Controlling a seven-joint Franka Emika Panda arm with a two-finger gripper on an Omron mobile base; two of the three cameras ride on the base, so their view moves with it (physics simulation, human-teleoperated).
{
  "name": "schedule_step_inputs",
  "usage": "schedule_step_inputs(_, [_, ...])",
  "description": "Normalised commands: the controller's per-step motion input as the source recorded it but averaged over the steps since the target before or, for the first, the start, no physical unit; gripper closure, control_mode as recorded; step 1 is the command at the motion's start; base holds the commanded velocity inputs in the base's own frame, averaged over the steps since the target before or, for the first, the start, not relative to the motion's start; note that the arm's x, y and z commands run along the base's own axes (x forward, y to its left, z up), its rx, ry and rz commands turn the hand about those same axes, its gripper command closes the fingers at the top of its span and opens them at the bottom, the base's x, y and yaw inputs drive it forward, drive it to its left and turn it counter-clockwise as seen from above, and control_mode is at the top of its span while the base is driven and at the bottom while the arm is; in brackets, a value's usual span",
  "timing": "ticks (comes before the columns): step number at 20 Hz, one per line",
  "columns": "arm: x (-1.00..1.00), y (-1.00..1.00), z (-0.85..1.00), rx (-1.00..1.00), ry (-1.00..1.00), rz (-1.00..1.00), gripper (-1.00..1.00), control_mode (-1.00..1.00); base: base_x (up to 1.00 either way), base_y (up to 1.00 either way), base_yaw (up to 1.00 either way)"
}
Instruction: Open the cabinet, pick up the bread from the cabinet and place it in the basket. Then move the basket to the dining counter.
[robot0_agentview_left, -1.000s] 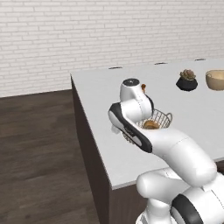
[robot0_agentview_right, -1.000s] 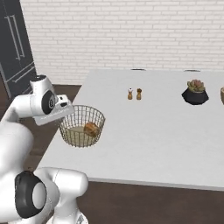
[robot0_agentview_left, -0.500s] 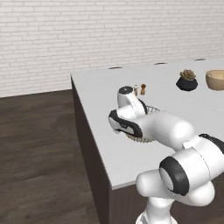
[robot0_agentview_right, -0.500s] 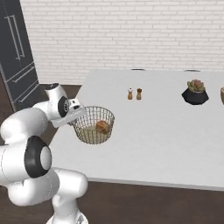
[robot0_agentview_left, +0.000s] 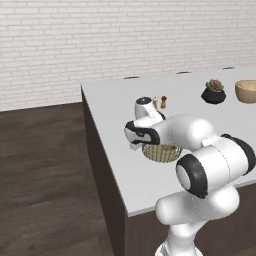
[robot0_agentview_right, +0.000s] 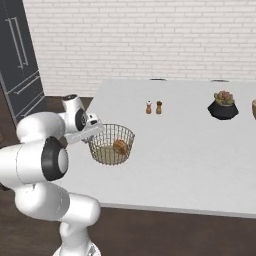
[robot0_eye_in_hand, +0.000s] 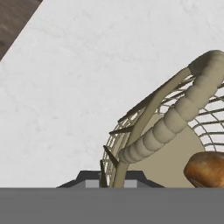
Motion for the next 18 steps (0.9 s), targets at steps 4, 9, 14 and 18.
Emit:
schedule_step_inputs(4, [0.00, 0.04, -0.33, 0.00, 0.00, 0.00, -1.00, -1.00, 0.00, 0.00, 0.00])
schedule_step_inputs(9, [0.00, 0.10, -0.16, 0.00, -0.02, 0.01, -1.00, -1.00, 0.00, 0.00, 0.00])
schedule_step_inputs(14, [0.00, 0.03, -0.04, 0.00, -0.04, 0.01, -1.00, -1.00, 0.00, 0.00, 0.00])
schedule_step_inputs(18, [-0.01, 0.02, 0.00, 0.00, -0.04, 0.00, -1.00, -1.00, 0.00, 0.00, 0.00])
